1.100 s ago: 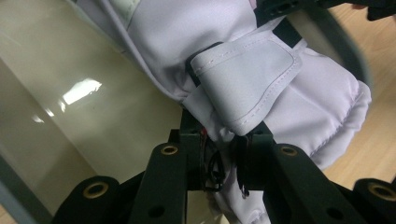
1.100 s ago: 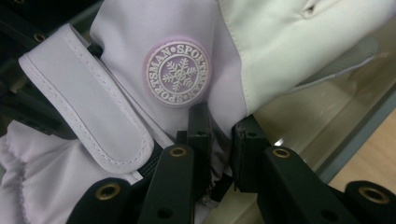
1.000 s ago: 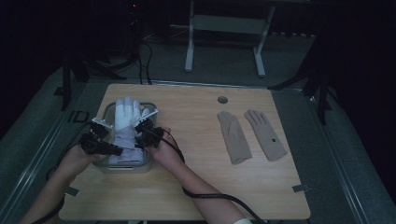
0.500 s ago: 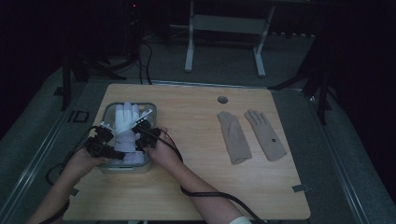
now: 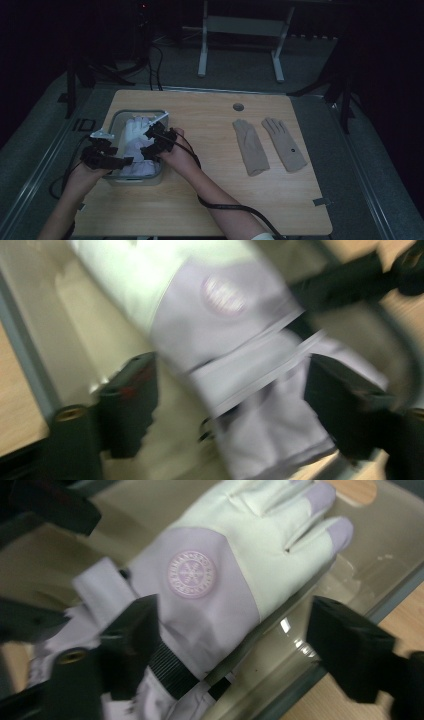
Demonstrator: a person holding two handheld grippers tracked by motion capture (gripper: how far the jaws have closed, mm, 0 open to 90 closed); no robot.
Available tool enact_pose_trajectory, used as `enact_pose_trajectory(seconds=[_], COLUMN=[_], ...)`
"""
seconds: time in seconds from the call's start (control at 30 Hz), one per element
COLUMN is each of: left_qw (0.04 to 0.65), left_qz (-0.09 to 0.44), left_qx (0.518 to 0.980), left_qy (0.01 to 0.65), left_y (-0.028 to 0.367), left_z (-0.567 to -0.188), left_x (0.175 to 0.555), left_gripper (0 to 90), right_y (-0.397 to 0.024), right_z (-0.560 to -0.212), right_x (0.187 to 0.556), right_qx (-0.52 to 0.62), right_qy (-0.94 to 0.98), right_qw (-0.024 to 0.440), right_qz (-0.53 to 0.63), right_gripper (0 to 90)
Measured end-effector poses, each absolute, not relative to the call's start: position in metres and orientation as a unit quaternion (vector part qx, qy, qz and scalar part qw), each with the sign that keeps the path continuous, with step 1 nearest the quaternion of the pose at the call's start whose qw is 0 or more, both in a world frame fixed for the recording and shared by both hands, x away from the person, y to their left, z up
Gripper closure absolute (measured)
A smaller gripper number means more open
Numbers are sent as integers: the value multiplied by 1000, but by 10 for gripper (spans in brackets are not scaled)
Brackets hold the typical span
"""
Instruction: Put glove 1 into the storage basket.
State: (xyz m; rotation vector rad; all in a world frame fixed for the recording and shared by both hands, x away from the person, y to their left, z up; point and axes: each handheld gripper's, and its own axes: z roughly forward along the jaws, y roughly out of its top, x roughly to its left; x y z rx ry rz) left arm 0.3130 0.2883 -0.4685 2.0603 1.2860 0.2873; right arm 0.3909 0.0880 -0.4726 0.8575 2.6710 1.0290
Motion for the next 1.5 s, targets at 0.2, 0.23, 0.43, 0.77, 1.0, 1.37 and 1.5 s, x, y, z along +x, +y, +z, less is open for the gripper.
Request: enact_pose_trajectory(seconds=[0.2,0.23,0.43,0.77,1.0,1.37,1.5], left_qw=[386,391,427,447,451,482,485], left_qz=[153,160,164,150,143,99,88], left_qx=[776,774,763,782,796,799,803], left_qy=[474,472,457,407,377,346,336], left_y=[272,269,255,214,186,156,143], left_z=[-461,-460,-457,-457,-458,-465,-467], left_x=[300,299,293,291,291,290,290], left_gripper=[184,184,184,184,184,144,66], right_y=[74,71,50,11,-17,-64,-79], right_z=[-460,-458,-447,-445,-447,-453,-455], right_x=[387,387,387,387,385,383,381], right_qx=[268,268,273,285,294,309,305], right_qy=[892,892,884,879,875,870,869], right_qw=[91,93,100,99,99,108,117], right_qz=[352,353,365,369,371,370,371], right_gripper=[146,146,147,149,149,142,139])
